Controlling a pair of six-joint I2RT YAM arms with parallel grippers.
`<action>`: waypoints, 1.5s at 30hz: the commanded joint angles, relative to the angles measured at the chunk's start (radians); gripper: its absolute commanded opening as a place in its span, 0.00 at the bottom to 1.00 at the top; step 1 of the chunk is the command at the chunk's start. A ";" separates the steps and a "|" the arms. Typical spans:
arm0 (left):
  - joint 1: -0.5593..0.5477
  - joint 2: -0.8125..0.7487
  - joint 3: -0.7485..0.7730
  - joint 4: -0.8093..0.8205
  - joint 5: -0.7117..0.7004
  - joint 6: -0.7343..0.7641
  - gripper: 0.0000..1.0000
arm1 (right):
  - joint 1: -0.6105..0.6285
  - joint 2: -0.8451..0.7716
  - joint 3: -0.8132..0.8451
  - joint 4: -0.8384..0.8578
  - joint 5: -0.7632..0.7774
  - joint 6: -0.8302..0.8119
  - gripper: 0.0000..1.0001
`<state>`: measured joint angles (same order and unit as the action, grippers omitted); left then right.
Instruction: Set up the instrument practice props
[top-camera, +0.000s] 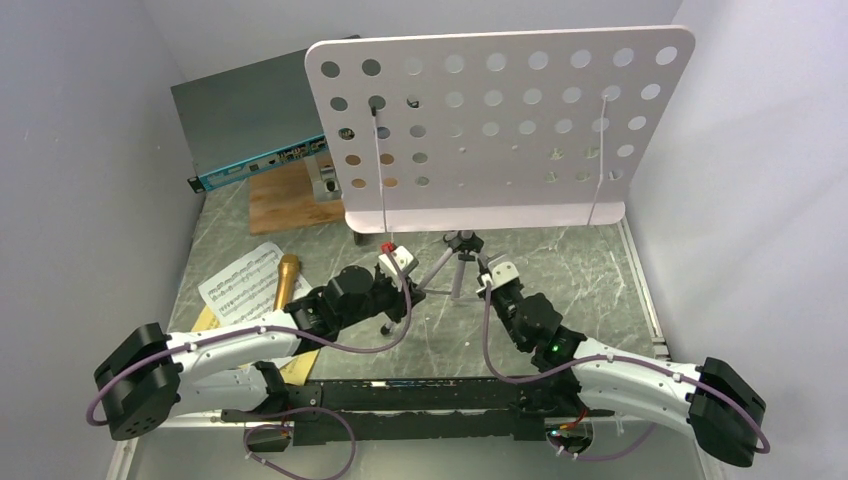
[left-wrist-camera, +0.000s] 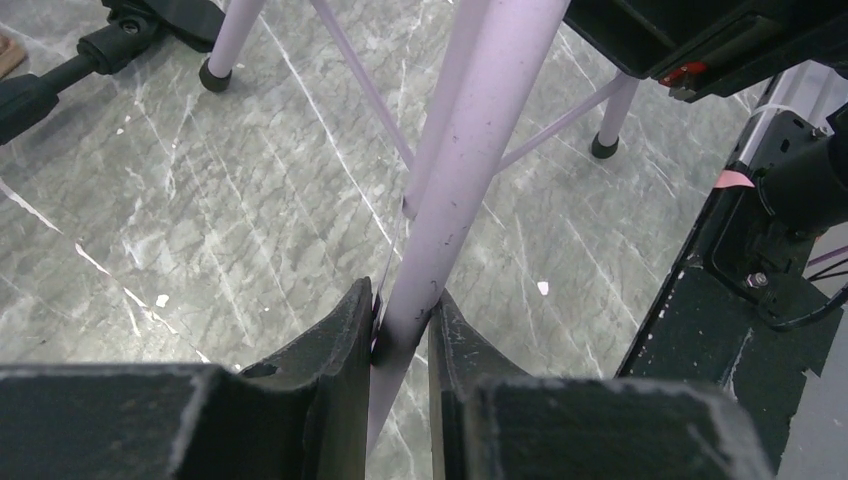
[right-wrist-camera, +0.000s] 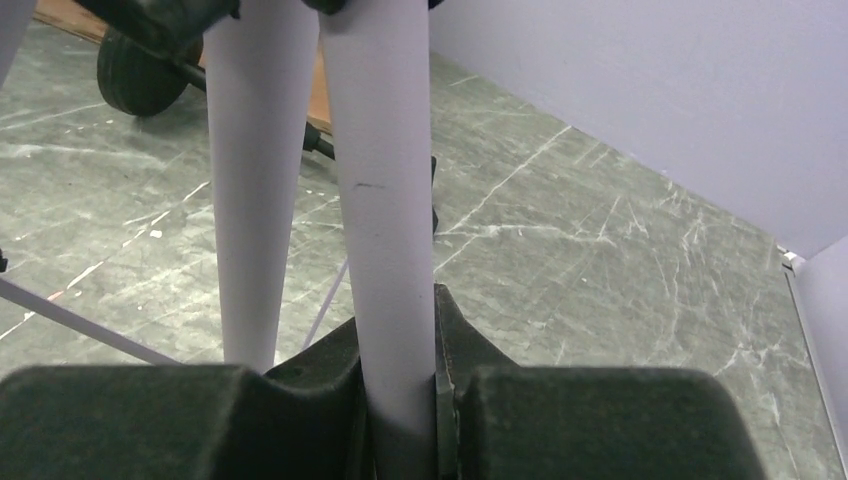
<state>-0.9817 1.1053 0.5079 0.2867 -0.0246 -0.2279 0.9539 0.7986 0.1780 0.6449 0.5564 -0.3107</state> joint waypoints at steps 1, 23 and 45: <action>0.065 -0.010 0.031 -0.236 -0.132 -0.048 0.06 | -0.039 -0.008 -0.030 -0.021 0.261 0.037 0.00; 0.077 0.314 0.446 -0.010 0.283 -0.095 0.65 | -0.015 0.017 -0.023 0.001 0.211 0.013 0.00; 0.081 0.380 0.395 -0.108 0.269 0.055 0.00 | -0.018 -0.246 0.005 -0.195 0.042 0.153 0.47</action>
<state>-0.9360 1.4570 0.9318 0.2592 0.3084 -0.1505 0.9356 0.5606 0.1474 0.4892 0.6418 -0.1902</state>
